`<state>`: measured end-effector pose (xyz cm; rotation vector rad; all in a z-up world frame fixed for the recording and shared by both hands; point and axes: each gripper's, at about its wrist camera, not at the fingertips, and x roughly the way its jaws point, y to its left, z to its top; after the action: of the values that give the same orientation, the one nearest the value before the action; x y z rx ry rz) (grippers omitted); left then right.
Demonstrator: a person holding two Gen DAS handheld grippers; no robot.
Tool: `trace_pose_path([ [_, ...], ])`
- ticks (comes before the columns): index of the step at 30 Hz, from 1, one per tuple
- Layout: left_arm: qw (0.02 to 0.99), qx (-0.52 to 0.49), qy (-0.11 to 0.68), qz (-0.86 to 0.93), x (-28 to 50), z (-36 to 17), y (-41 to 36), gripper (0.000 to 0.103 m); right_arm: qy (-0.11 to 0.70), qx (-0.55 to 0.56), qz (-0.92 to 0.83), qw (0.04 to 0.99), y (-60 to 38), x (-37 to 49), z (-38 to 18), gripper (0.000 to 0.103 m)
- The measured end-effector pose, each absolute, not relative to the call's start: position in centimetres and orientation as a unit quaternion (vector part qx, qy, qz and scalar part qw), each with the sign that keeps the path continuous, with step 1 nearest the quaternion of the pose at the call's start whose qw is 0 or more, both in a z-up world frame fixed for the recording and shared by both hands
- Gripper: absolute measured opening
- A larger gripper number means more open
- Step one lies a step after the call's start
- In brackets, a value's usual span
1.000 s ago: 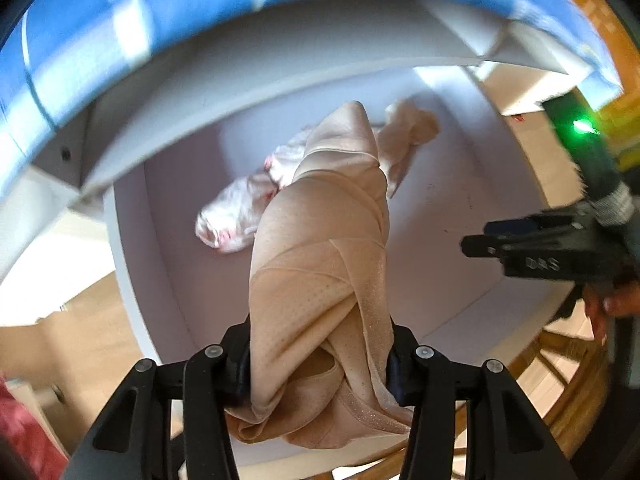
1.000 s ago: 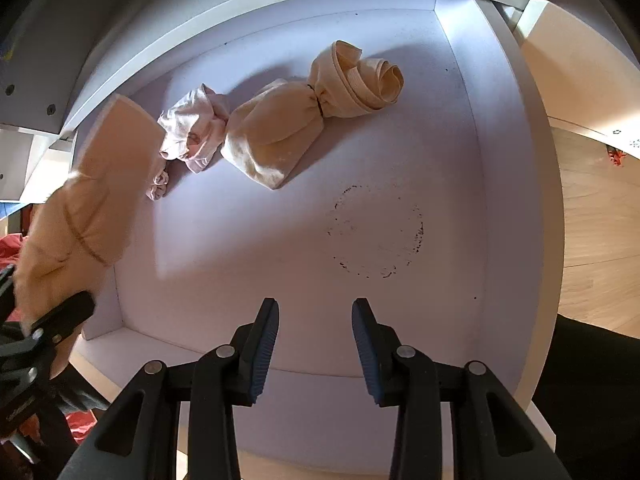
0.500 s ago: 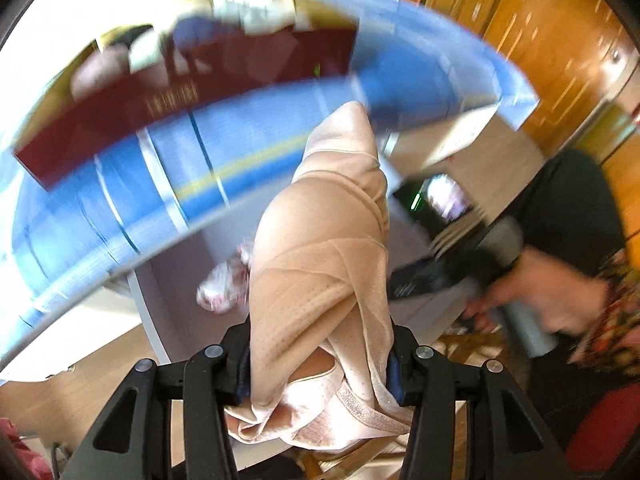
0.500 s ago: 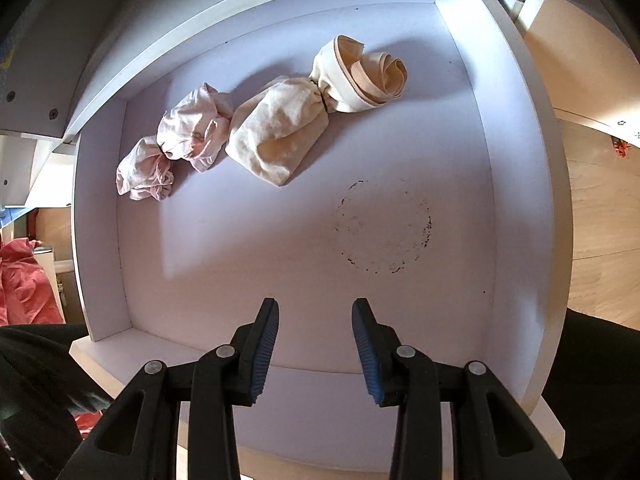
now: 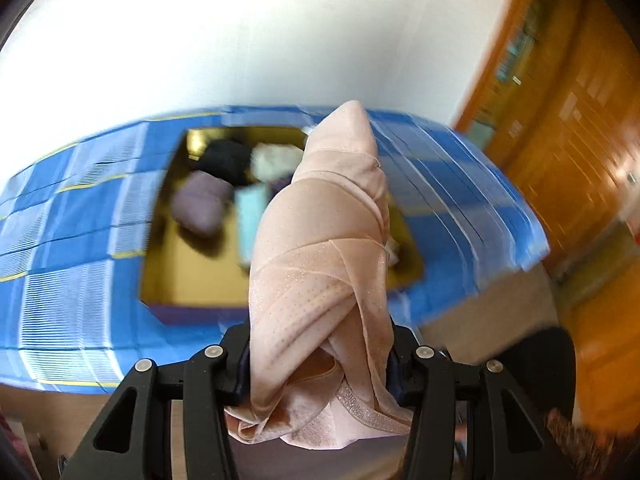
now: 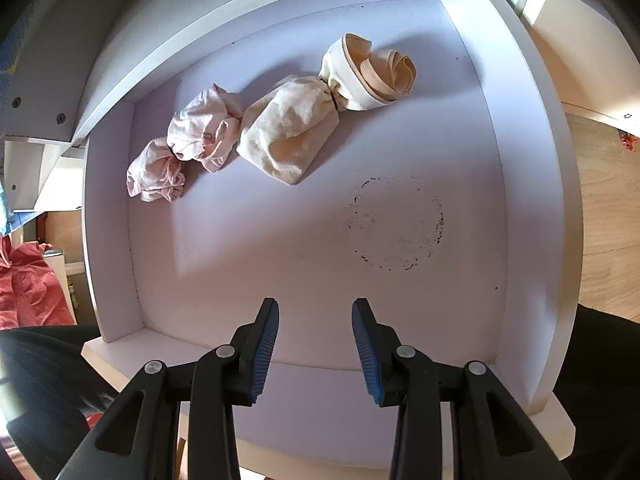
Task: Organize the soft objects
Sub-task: 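Lift the peach fabric bundle up to the gold tray with the left tool, then lower the peach bundle into the gold tray and open the left tool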
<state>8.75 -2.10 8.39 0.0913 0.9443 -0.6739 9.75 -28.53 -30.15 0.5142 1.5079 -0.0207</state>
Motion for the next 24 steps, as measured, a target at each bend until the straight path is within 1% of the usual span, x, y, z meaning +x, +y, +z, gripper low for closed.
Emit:
trace_pose_path([
  [3, 0.845, 0.021, 0.455, -0.281, 11.8, 8.1, -1.5, 0.051, 0.675, 0.238, -0.007, 0.699, -28.7, 9.8, -30.0, 0.038],
  [8, 0.836, 0.034, 0.492, -0.242, 14.6, 6.1, -1.9, 0.051, 0.671, 0.245, -0.002, 0.699, -28.9, 9.8, -29.8, 0.038],
  [16, 0.819, 0.05, 0.531, -0.212, 17.3, 3.5, -3.1, 0.051, 0.667, 0.25, 0.007, 0.701, -28.7, 9.7, -29.7, 0.038],
  [24, 0.812, 0.076, 0.545, -0.195, 18.1, 2.0, -3.7, 0.051, 0.665, 0.255, 0.015, 0.701, -28.4, 9.8, -29.6, 0.038],
])
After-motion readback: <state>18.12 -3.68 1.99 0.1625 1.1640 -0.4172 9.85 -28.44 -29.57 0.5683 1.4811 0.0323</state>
